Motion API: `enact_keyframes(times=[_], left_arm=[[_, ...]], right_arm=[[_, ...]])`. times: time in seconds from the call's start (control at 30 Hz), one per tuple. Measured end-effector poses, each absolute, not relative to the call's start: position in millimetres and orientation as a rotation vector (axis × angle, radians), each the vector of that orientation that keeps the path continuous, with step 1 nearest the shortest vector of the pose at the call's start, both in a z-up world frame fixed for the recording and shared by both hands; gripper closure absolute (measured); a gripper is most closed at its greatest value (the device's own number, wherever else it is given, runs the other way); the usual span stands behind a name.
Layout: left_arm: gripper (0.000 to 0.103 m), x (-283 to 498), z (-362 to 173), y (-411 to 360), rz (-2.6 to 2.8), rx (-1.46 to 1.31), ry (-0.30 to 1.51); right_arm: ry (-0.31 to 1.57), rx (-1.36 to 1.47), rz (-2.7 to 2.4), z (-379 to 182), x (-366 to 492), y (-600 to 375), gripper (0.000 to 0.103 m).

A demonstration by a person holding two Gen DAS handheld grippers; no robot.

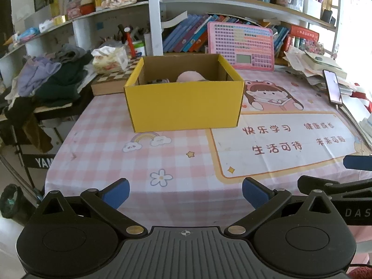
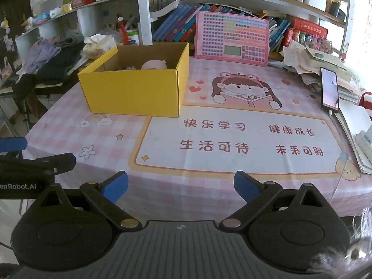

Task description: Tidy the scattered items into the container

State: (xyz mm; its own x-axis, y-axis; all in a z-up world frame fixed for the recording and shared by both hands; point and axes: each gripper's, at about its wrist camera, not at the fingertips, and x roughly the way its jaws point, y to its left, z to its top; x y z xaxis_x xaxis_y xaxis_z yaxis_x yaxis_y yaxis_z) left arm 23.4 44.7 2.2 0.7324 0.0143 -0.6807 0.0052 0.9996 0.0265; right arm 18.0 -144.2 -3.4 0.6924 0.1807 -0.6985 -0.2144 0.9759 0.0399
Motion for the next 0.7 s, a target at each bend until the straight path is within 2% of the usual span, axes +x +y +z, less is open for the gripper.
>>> enact_keyframes(times=[0.7], left_arm=[[0.0, 20.5, 2.5, 40.9, 0.002, 0.044, 0.754]], right_arm=[[0.777, -0.036, 0.226, -2.8, 12.9, -147.4, 0.005]])
